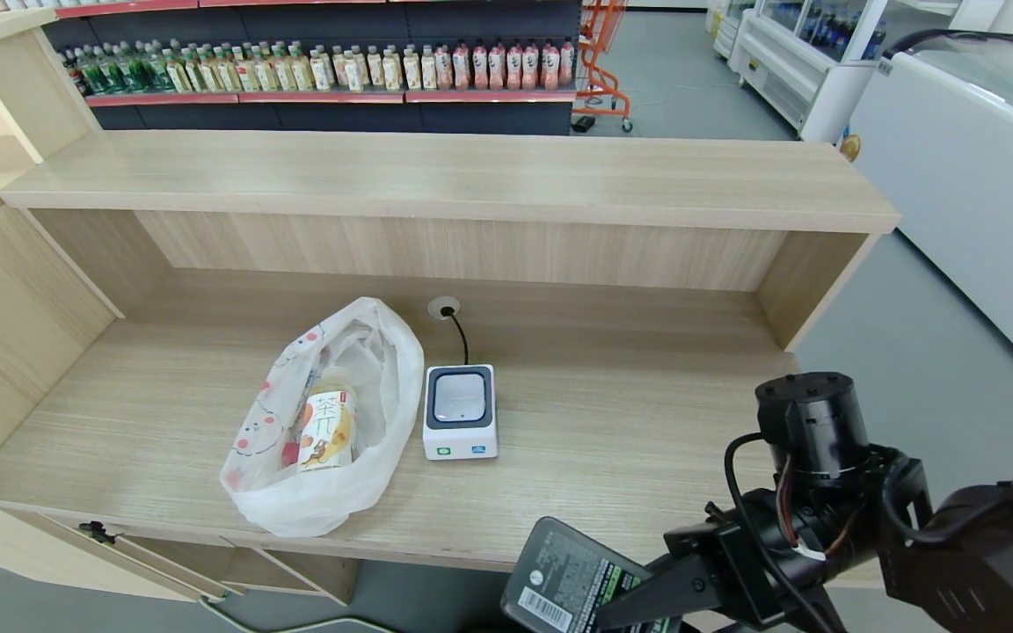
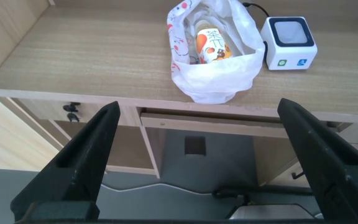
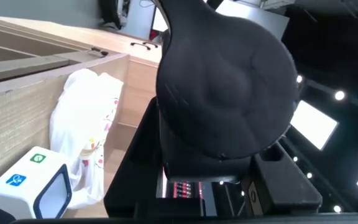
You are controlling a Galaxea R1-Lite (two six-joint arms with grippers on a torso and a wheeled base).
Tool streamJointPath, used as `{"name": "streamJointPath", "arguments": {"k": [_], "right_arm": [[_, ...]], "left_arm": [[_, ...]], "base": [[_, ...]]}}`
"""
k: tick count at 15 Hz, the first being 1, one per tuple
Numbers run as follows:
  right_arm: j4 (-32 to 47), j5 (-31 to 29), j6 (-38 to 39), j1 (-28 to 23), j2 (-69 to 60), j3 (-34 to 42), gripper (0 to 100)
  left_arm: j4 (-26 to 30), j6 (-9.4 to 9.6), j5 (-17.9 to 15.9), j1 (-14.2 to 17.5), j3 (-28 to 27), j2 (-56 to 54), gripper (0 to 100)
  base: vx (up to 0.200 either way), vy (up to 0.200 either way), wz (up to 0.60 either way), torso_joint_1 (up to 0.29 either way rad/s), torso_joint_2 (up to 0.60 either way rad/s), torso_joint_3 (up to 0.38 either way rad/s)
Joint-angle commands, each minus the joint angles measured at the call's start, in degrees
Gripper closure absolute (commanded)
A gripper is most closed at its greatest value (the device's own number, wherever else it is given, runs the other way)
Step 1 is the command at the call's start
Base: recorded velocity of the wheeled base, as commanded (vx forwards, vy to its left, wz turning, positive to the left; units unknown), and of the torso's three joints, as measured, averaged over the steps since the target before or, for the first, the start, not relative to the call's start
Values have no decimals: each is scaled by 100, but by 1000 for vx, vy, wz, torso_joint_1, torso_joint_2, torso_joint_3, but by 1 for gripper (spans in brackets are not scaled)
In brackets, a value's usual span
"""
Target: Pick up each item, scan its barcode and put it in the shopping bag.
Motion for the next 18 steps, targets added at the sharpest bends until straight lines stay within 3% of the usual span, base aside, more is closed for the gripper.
{"name": "streamJointPath", "arguments": {"k": [1,7,18], "right_arm": [[4,15,9,9,355,-168,100],[144,111,203,352,768,-1258,100],[153,120,220,423,1199,-1513,100]], "left_arm": [[-2,-4,0,1,0,-2,0],[-2,-4,0,1,0,-2,0],[-2,-4,0,1,0,-2,0]], "base": [[0,0,0,0,0,0],[0,0,0,0,0,0],[0,0,0,0,0,0]]}}
